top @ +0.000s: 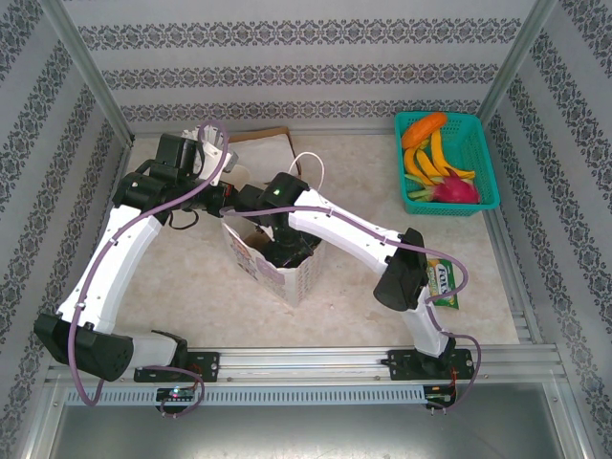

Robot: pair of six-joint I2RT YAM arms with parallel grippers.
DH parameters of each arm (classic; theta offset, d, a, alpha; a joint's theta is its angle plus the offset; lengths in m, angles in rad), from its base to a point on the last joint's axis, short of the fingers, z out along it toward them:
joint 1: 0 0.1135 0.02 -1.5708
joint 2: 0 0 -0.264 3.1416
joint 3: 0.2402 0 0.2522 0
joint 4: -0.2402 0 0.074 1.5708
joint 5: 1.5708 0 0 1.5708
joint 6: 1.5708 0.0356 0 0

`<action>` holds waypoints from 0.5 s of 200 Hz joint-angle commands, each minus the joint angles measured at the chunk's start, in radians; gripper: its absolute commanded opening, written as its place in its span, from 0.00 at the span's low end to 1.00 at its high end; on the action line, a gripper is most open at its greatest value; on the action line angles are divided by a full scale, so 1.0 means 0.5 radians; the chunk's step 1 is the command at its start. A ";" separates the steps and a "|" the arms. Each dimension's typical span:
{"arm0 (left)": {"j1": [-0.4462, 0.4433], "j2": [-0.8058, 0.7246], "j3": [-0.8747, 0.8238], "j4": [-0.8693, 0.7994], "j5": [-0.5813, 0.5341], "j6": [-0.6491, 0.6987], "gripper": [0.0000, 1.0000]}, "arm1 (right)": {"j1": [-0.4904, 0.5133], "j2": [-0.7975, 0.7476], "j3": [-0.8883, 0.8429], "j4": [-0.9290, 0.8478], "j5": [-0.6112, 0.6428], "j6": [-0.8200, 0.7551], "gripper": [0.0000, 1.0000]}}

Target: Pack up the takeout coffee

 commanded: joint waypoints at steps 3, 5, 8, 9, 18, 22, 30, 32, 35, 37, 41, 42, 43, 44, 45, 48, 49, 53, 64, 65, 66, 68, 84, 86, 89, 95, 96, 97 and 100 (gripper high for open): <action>-0.018 -0.050 -0.021 0.070 0.047 -0.018 0.00 | -0.021 -0.066 -0.062 -0.012 -0.008 0.004 0.68; -0.018 -0.050 -0.021 0.071 0.049 -0.019 0.00 | -0.024 -0.068 -0.063 -0.010 -0.009 0.003 0.69; -0.019 -0.049 -0.021 0.071 0.049 -0.022 0.00 | -0.024 -0.070 -0.065 -0.007 -0.009 0.000 0.69; -0.018 -0.050 -0.021 0.071 0.048 -0.023 0.00 | -0.024 -0.069 -0.066 -0.006 -0.009 0.002 0.69; -0.020 -0.048 -0.021 0.068 0.051 -0.026 0.00 | -0.027 -0.069 -0.071 0.002 -0.011 0.005 0.69; -0.020 -0.049 -0.021 0.066 0.053 -0.025 0.00 | -0.027 -0.069 -0.076 0.007 -0.010 0.002 0.69; -0.017 -0.049 -0.018 0.060 0.048 -0.025 0.00 | -0.029 -0.070 -0.080 0.016 -0.010 -0.003 0.69; -0.017 -0.048 -0.020 0.060 0.048 -0.025 0.00 | -0.029 -0.071 -0.082 0.018 -0.014 -0.002 0.69; -0.018 -0.048 -0.018 0.057 0.048 -0.025 0.00 | -0.028 -0.072 -0.085 0.022 -0.016 -0.007 0.69; -0.019 -0.048 -0.018 0.057 0.046 -0.025 0.00 | -0.027 -0.071 -0.084 0.020 -0.016 -0.005 0.69; -0.017 -0.051 -0.018 0.054 0.045 -0.026 0.00 | -0.027 -0.069 -0.089 0.022 -0.016 -0.008 0.69; -0.017 -0.051 -0.018 0.053 0.044 -0.025 0.00 | -0.029 -0.069 -0.089 0.024 -0.016 -0.008 0.69; -0.017 -0.049 -0.018 0.053 0.044 -0.025 0.00 | -0.030 -0.069 -0.088 0.025 -0.018 -0.008 0.69; -0.017 -0.052 -0.018 0.053 0.043 -0.025 0.00 | -0.030 -0.070 -0.090 0.027 -0.018 -0.011 0.69; -0.018 -0.053 -0.018 0.051 0.042 -0.026 0.00 | -0.030 -0.071 -0.090 0.028 -0.019 -0.014 0.69; -0.017 -0.054 -0.018 0.052 0.041 -0.026 0.00 | -0.030 -0.070 -0.092 0.031 -0.020 -0.012 0.69; -0.017 -0.054 -0.018 0.052 0.041 -0.025 0.00 | -0.030 -0.069 -0.094 0.030 -0.021 -0.011 0.69; -0.017 -0.055 -0.018 0.051 0.041 -0.025 0.00 | -0.033 -0.070 -0.094 0.033 -0.023 -0.016 0.69; -0.018 -0.056 -0.021 0.049 0.039 -0.026 0.00 | -0.034 -0.067 -0.099 0.038 -0.023 -0.017 0.69; -0.017 -0.055 -0.021 0.048 0.038 -0.025 0.00 | -0.034 -0.066 -0.099 0.038 -0.023 -0.017 0.69; -0.017 -0.056 -0.021 0.049 0.038 -0.026 0.00 | -0.035 -0.066 -0.100 0.039 -0.024 -0.017 0.69; -0.019 -0.055 -0.021 0.049 0.040 -0.025 0.00 | -0.036 -0.068 -0.101 0.040 -0.023 -0.017 0.69; -0.017 -0.057 -0.021 0.045 0.038 -0.025 0.00 | -0.038 -0.069 -0.105 0.047 -0.023 -0.021 0.69; -0.018 -0.057 -0.021 0.044 0.038 -0.025 0.00 | -0.037 -0.069 -0.105 0.047 -0.023 -0.020 0.69; -0.017 -0.057 -0.021 0.042 0.039 -0.025 0.00 | -0.038 -0.069 -0.105 0.047 -0.025 -0.022 0.69; -0.017 -0.057 -0.021 0.042 0.040 -0.027 0.00 | -0.039 -0.071 -0.103 0.052 -0.025 -0.021 0.69; -0.018 -0.055 -0.021 0.041 0.039 -0.026 0.00 | -0.040 -0.070 -0.104 0.051 -0.025 -0.021 0.69; -0.018 -0.055 -0.021 0.042 0.039 -0.025 0.00 | -0.040 -0.069 -0.103 0.050 -0.027 -0.019 0.69; -0.017 -0.056 -0.020 0.042 0.038 -0.026 0.00 | -0.040 -0.072 -0.102 0.053 -0.026 -0.021 0.69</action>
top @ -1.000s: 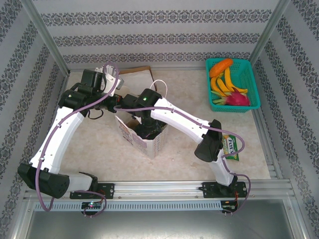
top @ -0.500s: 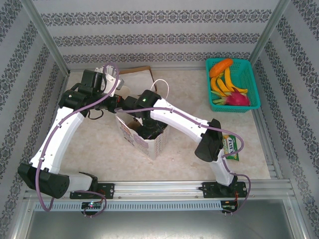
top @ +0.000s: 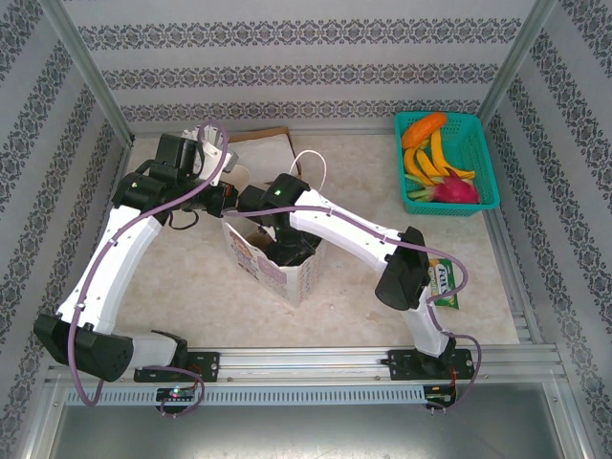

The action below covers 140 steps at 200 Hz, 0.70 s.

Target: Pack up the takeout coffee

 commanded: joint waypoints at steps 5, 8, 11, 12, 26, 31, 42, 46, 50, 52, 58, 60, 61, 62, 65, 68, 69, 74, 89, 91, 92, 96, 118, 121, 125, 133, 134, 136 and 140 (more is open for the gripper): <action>-0.018 -0.051 -0.019 0.041 0.032 -0.025 0.00 | -0.017 -0.056 -0.024 0.002 -0.027 -0.013 0.69; -0.018 -0.051 -0.017 0.043 0.034 -0.026 0.00 | -0.018 -0.056 -0.023 0.003 -0.028 -0.013 0.69; -0.018 -0.049 -0.019 0.043 0.035 -0.024 0.00 | -0.017 -0.056 -0.023 0.004 -0.026 -0.013 0.69; -0.017 -0.050 -0.019 0.043 0.037 -0.025 0.00 | -0.017 -0.056 -0.024 0.004 -0.026 -0.013 0.69; -0.017 -0.050 -0.019 0.043 0.035 -0.025 0.00 | -0.017 -0.060 -0.026 0.004 -0.026 -0.012 0.69; -0.019 -0.050 -0.018 0.045 0.037 -0.024 0.00 | -0.017 -0.059 -0.028 0.004 -0.028 -0.013 0.69; -0.019 -0.051 -0.020 0.045 0.035 -0.024 0.00 | -0.017 -0.059 -0.030 0.007 -0.027 -0.015 0.69; -0.017 -0.049 -0.019 0.046 0.035 -0.025 0.00 | -0.017 -0.059 -0.032 0.007 -0.025 -0.014 0.69; -0.019 -0.050 -0.022 0.046 0.037 -0.025 0.00 | -0.017 -0.059 -0.032 0.009 -0.025 -0.014 0.69; -0.017 -0.050 -0.022 0.046 0.038 -0.025 0.00 | -0.017 -0.061 -0.033 0.011 -0.026 -0.014 0.69; -0.017 -0.050 -0.022 0.048 0.039 -0.024 0.00 | -0.017 -0.064 -0.033 0.012 -0.028 -0.013 0.69; -0.018 -0.051 -0.022 0.046 0.040 -0.024 0.00 | -0.017 -0.063 -0.034 0.013 -0.027 -0.013 0.69; -0.017 -0.051 -0.022 0.046 0.042 -0.024 0.00 | -0.017 -0.062 -0.034 0.013 -0.027 -0.013 0.68; -0.017 -0.051 -0.022 0.048 0.042 -0.024 0.00 | -0.017 -0.064 -0.034 0.013 -0.026 -0.013 0.68; -0.017 -0.051 -0.022 0.048 0.043 -0.025 0.00 | -0.017 -0.062 -0.033 0.014 -0.025 -0.018 0.68; -0.017 -0.048 -0.023 0.047 0.042 -0.024 0.00 | -0.017 -0.062 -0.033 0.016 -0.027 -0.016 0.69; -0.017 -0.048 -0.024 0.047 0.041 -0.024 0.00 | -0.017 -0.062 -0.034 0.018 -0.028 -0.016 0.68; -0.019 -0.045 -0.022 0.047 0.044 -0.024 0.00 | -0.017 -0.064 -0.033 0.021 -0.026 -0.016 0.68; -0.018 -0.049 -0.019 0.049 0.044 -0.021 0.00 | -0.017 -0.061 -0.032 0.023 -0.027 -0.017 0.68; -0.017 -0.049 -0.019 0.047 0.044 -0.022 0.00 | -0.017 -0.059 -0.033 0.023 -0.027 -0.017 0.68; -0.017 -0.050 -0.018 0.048 0.044 -0.021 0.00 | -0.017 -0.059 -0.034 0.023 -0.028 -0.018 0.68; -0.017 -0.049 -0.018 0.048 0.044 -0.020 0.00 | -0.017 -0.059 -0.032 0.022 -0.029 -0.017 0.68; -0.018 -0.048 -0.018 0.048 0.047 -0.018 0.00 | -0.019 -0.056 -0.037 0.029 -0.024 -0.019 0.68; -0.017 -0.048 -0.019 0.048 0.050 -0.015 0.00 | -0.021 -0.058 -0.040 0.032 -0.027 -0.022 0.68; -0.018 -0.050 -0.018 0.046 0.051 -0.016 0.00 | -0.020 -0.056 -0.038 0.034 -0.027 -0.023 0.68; -0.018 -0.049 -0.020 0.046 0.052 -0.015 0.00 | -0.020 -0.058 -0.039 0.033 -0.028 -0.023 0.68; -0.019 -0.050 -0.019 0.045 0.051 -0.015 0.00 | -0.020 -0.057 -0.040 0.034 -0.028 -0.026 0.68; -0.019 -0.051 -0.020 0.046 0.051 -0.015 0.00 | -0.020 -0.055 -0.041 0.034 -0.027 -0.023 0.68; -0.017 -0.051 -0.019 0.045 0.051 -0.015 0.00 | -0.020 -0.054 -0.043 0.035 -0.029 -0.024 0.68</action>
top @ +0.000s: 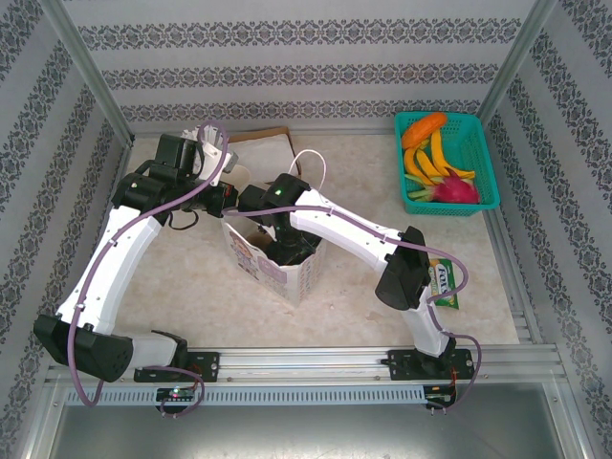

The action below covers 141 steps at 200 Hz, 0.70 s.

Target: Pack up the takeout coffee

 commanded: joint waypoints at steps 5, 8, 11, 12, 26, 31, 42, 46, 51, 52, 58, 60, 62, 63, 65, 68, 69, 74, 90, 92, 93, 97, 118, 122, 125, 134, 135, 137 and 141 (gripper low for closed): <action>-0.017 -0.048 -0.017 0.046 0.049 -0.013 0.00 | -0.016 -0.051 -0.032 0.013 -0.024 -0.017 0.68; -0.018 -0.049 -0.017 0.046 0.049 -0.012 0.00 | -0.016 -0.050 -0.033 0.015 -0.022 -0.018 0.68; -0.017 -0.047 -0.018 0.046 0.050 -0.012 0.00 | -0.018 -0.049 -0.038 0.014 -0.022 -0.018 0.68; -0.019 -0.048 -0.018 0.046 0.049 -0.012 0.00 | -0.018 -0.048 -0.037 0.014 -0.022 -0.018 0.68; -0.018 -0.048 -0.018 0.046 0.049 -0.012 0.00 | -0.019 -0.050 -0.052 0.026 -0.017 -0.016 0.68; -0.017 -0.046 -0.017 0.044 0.049 -0.012 0.00 | -0.019 -0.048 -0.055 0.027 -0.021 -0.017 0.68; -0.018 -0.053 -0.019 0.041 0.050 -0.010 0.00 | -0.022 -0.049 -0.054 0.029 -0.019 -0.016 0.68; -0.019 -0.054 -0.021 0.042 0.049 -0.007 0.00 | -0.022 -0.051 -0.058 0.037 -0.018 -0.015 0.68; -0.017 -0.056 -0.025 0.045 0.048 -0.004 0.00 | -0.022 -0.054 -0.068 0.044 -0.016 -0.012 0.68; -0.017 -0.059 -0.025 0.045 0.048 -0.005 0.00 | -0.022 -0.054 -0.069 0.046 -0.016 -0.010 0.68; -0.018 -0.063 -0.026 0.043 0.046 -0.003 0.00 | -0.022 -0.059 -0.068 0.051 -0.014 -0.004 0.68; -0.019 -0.063 -0.028 0.043 0.046 -0.005 0.00 | -0.022 -0.058 -0.069 0.051 -0.014 -0.001 0.68; -0.017 -0.065 -0.029 0.043 0.046 -0.003 0.00 | -0.024 -0.059 -0.071 0.054 -0.015 0.001 0.68; -0.017 -0.064 -0.029 0.043 0.046 -0.005 0.00 | -0.025 -0.058 -0.072 0.056 -0.015 -0.001 0.68; -0.017 -0.066 -0.029 0.041 0.049 -0.003 0.00 | -0.023 -0.060 -0.075 0.057 -0.015 0.002 0.68; -0.018 -0.066 -0.029 0.040 0.050 -0.004 0.00 | -0.024 -0.064 -0.079 0.063 -0.014 0.006 0.68; -0.018 -0.066 -0.031 0.040 0.051 -0.005 0.00 | -0.023 -0.065 -0.082 0.065 -0.015 0.008 0.68; -0.017 -0.068 -0.028 0.037 0.052 -0.006 0.00 | -0.024 -0.072 -0.093 0.079 -0.011 0.014 0.68; -0.017 -0.072 -0.026 0.026 0.061 -0.012 0.00 | -0.025 -0.095 -0.137 0.132 -0.026 0.022 0.68; -0.017 -0.071 -0.028 0.025 0.061 -0.015 0.00 | -0.025 -0.097 -0.140 0.137 -0.028 0.023 0.68; -0.017 -0.072 -0.028 0.025 0.063 -0.013 0.00 | -0.025 -0.100 -0.143 0.138 -0.029 0.023 0.68; -0.017 -0.074 -0.031 0.022 0.063 -0.015 0.00 | -0.025 -0.103 -0.149 0.147 -0.030 0.023 0.68; -0.018 -0.088 -0.056 0.029 0.059 -0.027 0.00 | -0.025 -0.110 -0.161 0.164 -0.026 0.018 0.68; -0.017 -0.090 -0.061 0.033 0.060 -0.030 0.00 | -0.027 -0.114 -0.163 0.167 -0.026 0.018 0.68; -0.017 -0.094 -0.065 0.035 0.058 -0.031 0.00 | -0.025 -0.113 -0.165 0.170 -0.025 0.019 0.68; -0.020 -0.096 -0.077 0.048 0.062 -0.040 0.00 | -0.025 -0.120 -0.171 0.179 -0.017 0.014 0.68; -0.020 -0.097 -0.077 0.050 0.063 -0.041 0.00 | -0.025 -0.121 -0.171 0.181 -0.016 0.015 0.68; -0.018 -0.099 -0.082 0.052 0.064 -0.043 0.00 | -0.025 -0.121 -0.171 0.183 -0.016 0.013 0.67; -0.017 -0.102 -0.084 0.057 0.067 -0.046 0.00 | -0.025 -0.125 -0.175 0.188 -0.013 0.011 0.67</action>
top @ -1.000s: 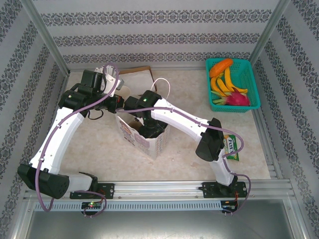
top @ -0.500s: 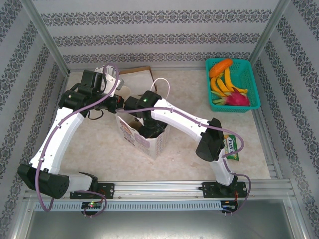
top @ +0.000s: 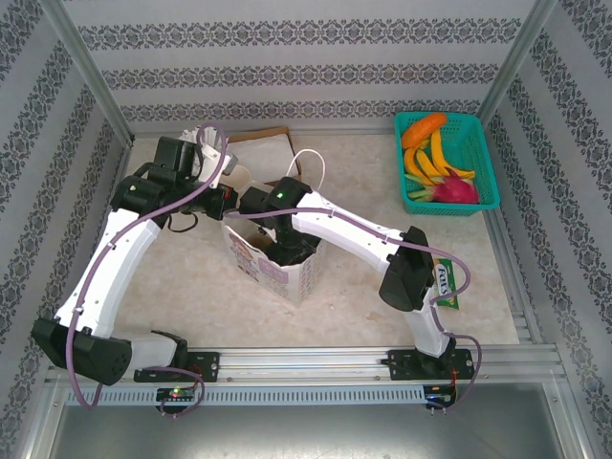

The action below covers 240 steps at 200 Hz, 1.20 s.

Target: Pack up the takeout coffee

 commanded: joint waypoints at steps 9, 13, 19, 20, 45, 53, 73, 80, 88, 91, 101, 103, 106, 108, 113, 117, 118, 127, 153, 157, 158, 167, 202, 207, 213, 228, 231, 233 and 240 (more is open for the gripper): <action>-0.019 -0.062 -0.048 0.067 0.047 -0.044 0.00 | -0.025 -0.070 -0.033 0.053 -0.006 0.003 0.67; -0.019 -0.060 -0.049 0.072 0.048 -0.047 0.00 | -0.025 -0.074 -0.036 0.056 0.000 0.002 0.67; -0.019 -0.060 -0.047 0.074 0.048 -0.047 0.00 | -0.025 -0.075 -0.044 0.062 0.006 0.001 0.67; -0.018 -0.060 -0.047 0.074 0.048 -0.047 0.00 | -0.027 -0.075 -0.043 0.064 0.005 0.001 0.67; -0.019 -0.047 -0.032 0.073 0.048 -0.050 0.00 | -0.034 -0.079 -0.062 0.093 0.002 -0.010 0.67; -0.018 -0.046 -0.032 0.073 0.048 -0.050 0.00 | -0.037 -0.073 -0.061 0.093 0.001 -0.008 0.67; -0.017 -0.049 -0.030 0.072 0.049 -0.053 0.00 | -0.041 -0.072 -0.062 0.111 -0.001 -0.014 0.67; -0.017 -0.053 -0.030 0.070 0.053 -0.054 0.00 | -0.044 -0.074 -0.064 0.119 -0.004 -0.017 0.67; -0.018 -0.055 -0.032 0.073 0.053 -0.058 0.00 | -0.046 -0.076 -0.067 0.127 -0.007 -0.018 0.67; -0.017 -0.054 -0.033 0.073 0.053 -0.059 0.00 | -0.044 -0.075 -0.068 0.127 -0.005 -0.019 0.67; -0.019 -0.058 -0.035 0.078 0.051 -0.059 0.00 | -0.046 -0.073 -0.069 0.127 -0.008 -0.020 0.67; -0.017 -0.058 -0.036 0.078 0.053 -0.059 0.00 | -0.048 -0.074 -0.069 0.127 -0.006 -0.020 0.67; -0.017 -0.057 -0.038 0.081 0.051 -0.059 0.00 | -0.047 -0.072 -0.068 0.127 -0.006 -0.020 0.67; -0.019 -0.057 -0.038 0.082 0.051 -0.061 0.00 | -0.047 -0.074 -0.068 0.127 -0.007 -0.020 0.67; -0.018 -0.058 -0.041 0.084 0.051 -0.062 0.00 | -0.048 -0.072 -0.068 0.127 -0.005 -0.020 0.67; -0.018 -0.058 -0.041 0.083 0.051 -0.062 0.00 | -0.049 -0.072 -0.068 0.127 -0.004 -0.016 0.67; -0.019 -0.056 -0.041 0.083 0.051 -0.062 0.00 | -0.048 -0.072 -0.068 0.127 -0.003 -0.018 0.67; -0.017 -0.054 -0.042 0.082 0.056 -0.059 0.00 | -0.050 -0.075 -0.069 0.129 0.001 -0.020 0.67; -0.017 -0.055 -0.041 0.083 0.055 -0.053 0.00 | -0.050 -0.076 -0.068 0.126 -0.007 -0.023 0.67; -0.017 -0.056 -0.041 0.085 0.055 -0.052 0.00 | -0.050 -0.076 -0.069 0.124 -0.006 -0.025 0.67; -0.019 -0.056 -0.041 0.085 0.055 -0.054 0.00 | -0.050 -0.075 -0.068 0.124 -0.007 -0.026 0.67; -0.018 -0.053 -0.039 0.085 0.054 -0.053 0.00 | -0.050 -0.074 -0.068 0.121 -0.006 -0.029 0.67; -0.017 -0.053 -0.040 0.090 0.060 -0.053 0.00 | -0.050 -0.063 -0.086 0.127 -0.010 -0.042 0.67; -0.017 -0.048 -0.041 0.090 0.063 -0.053 0.00 | -0.050 -0.063 -0.089 0.130 -0.012 -0.041 0.67; -0.019 -0.049 -0.041 0.089 0.061 -0.050 0.00 | -0.053 -0.060 -0.090 0.133 -0.014 -0.047 0.67; -0.018 -0.048 -0.041 0.086 0.059 -0.050 0.00 | -0.053 -0.051 -0.091 0.136 -0.020 -0.051 0.67; -0.017 -0.047 -0.041 0.085 0.058 -0.051 0.00 | -0.053 -0.051 -0.090 0.136 -0.023 -0.050 0.67; -0.017 -0.047 -0.039 0.085 0.059 -0.050 0.00 | -0.053 -0.052 -0.091 0.136 -0.021 -0.051 0.67; -0.017 -0.047 -0.038 0.082 0.059 -0.047 0.00 | -0.053 -0.051 -0.091 0.136 -0.024 -0.050 0.67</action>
